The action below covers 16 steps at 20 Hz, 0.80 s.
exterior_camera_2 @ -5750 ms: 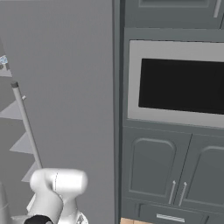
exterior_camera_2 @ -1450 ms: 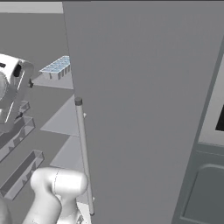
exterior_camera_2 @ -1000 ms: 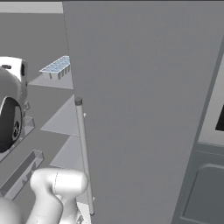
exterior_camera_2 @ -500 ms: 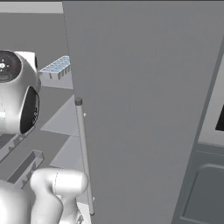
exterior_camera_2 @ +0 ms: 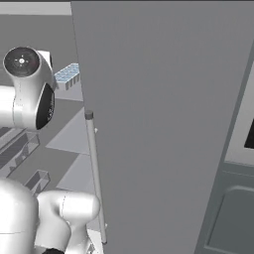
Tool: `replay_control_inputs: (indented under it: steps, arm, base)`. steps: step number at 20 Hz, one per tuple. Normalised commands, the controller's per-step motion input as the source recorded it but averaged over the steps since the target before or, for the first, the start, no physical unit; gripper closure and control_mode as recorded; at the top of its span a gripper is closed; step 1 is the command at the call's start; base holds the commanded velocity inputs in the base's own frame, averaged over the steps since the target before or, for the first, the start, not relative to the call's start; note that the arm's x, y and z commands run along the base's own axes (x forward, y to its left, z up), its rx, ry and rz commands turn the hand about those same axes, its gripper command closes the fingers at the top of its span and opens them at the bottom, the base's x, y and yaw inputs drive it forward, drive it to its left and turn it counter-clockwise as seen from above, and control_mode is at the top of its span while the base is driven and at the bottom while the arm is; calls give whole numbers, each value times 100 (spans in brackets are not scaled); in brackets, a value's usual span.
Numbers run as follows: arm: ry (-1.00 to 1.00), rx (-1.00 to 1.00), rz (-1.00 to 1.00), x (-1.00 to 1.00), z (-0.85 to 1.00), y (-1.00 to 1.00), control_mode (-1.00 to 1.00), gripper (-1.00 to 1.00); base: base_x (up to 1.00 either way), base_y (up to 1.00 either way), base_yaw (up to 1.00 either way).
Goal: Open the freezer door, pick up the ice cube tray from the freezer, and place it on the dining counter.
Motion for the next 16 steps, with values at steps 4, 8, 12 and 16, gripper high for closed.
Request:
replay_control_inputs:
  steps: [4,8,12,16]
  arm:
    - [0,0,0,69,-1,24,-100,-100]
    - [0,0,0,65,-8,32,-100,-100]
    - [1,0,0,52,-15,30,-100,-100]
    - [2,0,1,51,-24,6,-100,-100]
  base:
    - [0,0,0]
    - [0,0,0]
    - [0,0,0]
    - [0,0,0]
